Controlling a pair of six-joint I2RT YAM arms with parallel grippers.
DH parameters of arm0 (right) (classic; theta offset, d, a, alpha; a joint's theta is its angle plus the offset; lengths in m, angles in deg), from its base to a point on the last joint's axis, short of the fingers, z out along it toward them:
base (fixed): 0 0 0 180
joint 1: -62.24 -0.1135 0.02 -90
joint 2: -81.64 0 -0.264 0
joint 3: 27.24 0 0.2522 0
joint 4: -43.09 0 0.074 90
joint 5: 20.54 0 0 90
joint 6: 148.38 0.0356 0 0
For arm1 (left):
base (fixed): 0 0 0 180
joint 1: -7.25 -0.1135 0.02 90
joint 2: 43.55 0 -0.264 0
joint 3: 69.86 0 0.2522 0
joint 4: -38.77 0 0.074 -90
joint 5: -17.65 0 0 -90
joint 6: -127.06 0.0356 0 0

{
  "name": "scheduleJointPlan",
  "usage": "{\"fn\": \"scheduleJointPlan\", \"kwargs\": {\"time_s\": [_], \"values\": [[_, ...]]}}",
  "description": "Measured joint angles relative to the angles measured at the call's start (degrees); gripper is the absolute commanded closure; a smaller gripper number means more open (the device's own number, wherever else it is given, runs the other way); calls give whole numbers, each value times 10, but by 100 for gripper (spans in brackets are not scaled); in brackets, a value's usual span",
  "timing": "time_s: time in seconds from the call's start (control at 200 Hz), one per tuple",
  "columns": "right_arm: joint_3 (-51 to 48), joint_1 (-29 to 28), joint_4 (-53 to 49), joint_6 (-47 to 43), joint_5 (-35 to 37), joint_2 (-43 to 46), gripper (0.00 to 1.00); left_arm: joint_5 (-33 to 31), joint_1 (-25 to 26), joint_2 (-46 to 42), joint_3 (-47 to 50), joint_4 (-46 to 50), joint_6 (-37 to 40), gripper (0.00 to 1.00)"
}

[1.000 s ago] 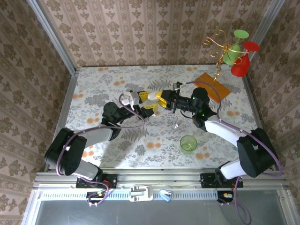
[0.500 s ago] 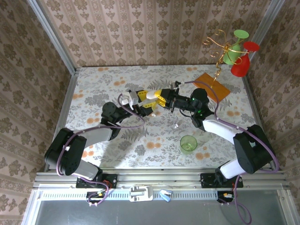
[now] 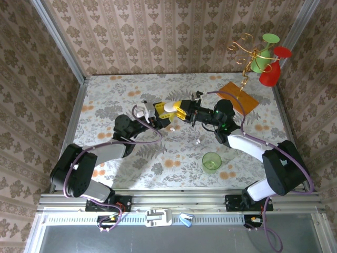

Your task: Insert the wireless bluetooth earbuds into the charging case

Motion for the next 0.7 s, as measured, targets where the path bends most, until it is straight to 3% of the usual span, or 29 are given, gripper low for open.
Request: {"fn": "scheduleJointPlan", "kwargs": {"time_s": [0.16, 0.43, 0.52, 0.7], "values": [[0, 0, 0, 0, 1, 0, 85, 1, 0, 0, 0, 1, -1, 76], [0, -2, -29, -32, 2, 6, 36, 15, 0, 0, 0, 0, -1, 76], [3, 1, -87, -92, 1, 21, 24, 24, -2, 0, 0, 0, -3, 76], [48, 9, -304, -310, 24, 94, 11, 46, -11, 0, 0, 0, -20, 76]]}}
